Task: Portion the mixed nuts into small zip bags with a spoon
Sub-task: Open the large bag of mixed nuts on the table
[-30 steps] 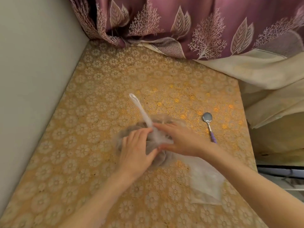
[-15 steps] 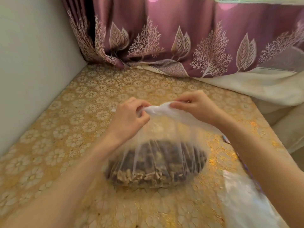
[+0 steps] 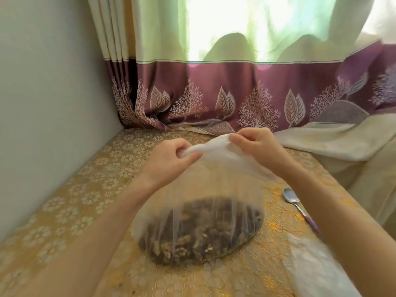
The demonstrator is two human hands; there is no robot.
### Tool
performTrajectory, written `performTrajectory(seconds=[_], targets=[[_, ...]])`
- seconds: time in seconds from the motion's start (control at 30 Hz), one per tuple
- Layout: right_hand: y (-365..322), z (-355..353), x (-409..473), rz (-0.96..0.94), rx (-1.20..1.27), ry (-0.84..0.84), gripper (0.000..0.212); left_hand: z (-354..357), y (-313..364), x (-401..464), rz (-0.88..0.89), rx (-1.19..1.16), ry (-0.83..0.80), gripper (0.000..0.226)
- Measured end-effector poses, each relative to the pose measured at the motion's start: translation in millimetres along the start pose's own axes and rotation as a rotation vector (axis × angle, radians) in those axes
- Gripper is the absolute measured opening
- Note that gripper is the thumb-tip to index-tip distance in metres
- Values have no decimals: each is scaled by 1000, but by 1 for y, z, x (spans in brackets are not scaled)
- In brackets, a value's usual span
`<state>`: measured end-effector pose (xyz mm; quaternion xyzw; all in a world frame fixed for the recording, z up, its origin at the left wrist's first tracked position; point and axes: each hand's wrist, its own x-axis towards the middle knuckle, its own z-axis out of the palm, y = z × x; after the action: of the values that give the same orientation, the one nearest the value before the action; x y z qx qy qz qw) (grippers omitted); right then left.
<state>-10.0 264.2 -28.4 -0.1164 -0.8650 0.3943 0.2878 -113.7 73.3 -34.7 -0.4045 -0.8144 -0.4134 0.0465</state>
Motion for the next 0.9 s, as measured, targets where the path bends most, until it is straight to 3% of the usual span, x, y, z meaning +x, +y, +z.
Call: performTrajectory(seconds=[0.1, 0.27, 0.47, 0.53, 0.63, 0.7, 0.77, 0.83, 0.9], targets=[[-12, -18, -14, 29, -17, 28, 38, -21, 7, -8, -70, -126, 161, 6], [-16, -35, -34, 171, 101, 235, 41, -42, 12, -24, -287, -344, 291, 11], [-25, -41, -58, 277, 159, 299, 36, -54, 23, -43, -339, -369, 309, 18], [-35, -37, -66, 188, 8, 440, 22, -57, 29, -49, -392, -508, 307, 18], [-65, -19, -85, -237, -157, 663, 7, -57, 43, -59, -505, -866, 231, 13], [-83, -2, -93, -491, -300, 488, 13, -55, 50, -64, -558, -1016, 167, 10], [-88, 14, -93, -600, -501, 185, 22, -54, 53, -71, -598, -1158, 134, 8], [-83, 18, -92, -558, -654, 22, 29, -55, 51, -78, -653, -1334, 136, 9], [-71, 12, -92, -475, -659, 45, 35, -57, 45, -85, -710, -1532, 173, 10]])
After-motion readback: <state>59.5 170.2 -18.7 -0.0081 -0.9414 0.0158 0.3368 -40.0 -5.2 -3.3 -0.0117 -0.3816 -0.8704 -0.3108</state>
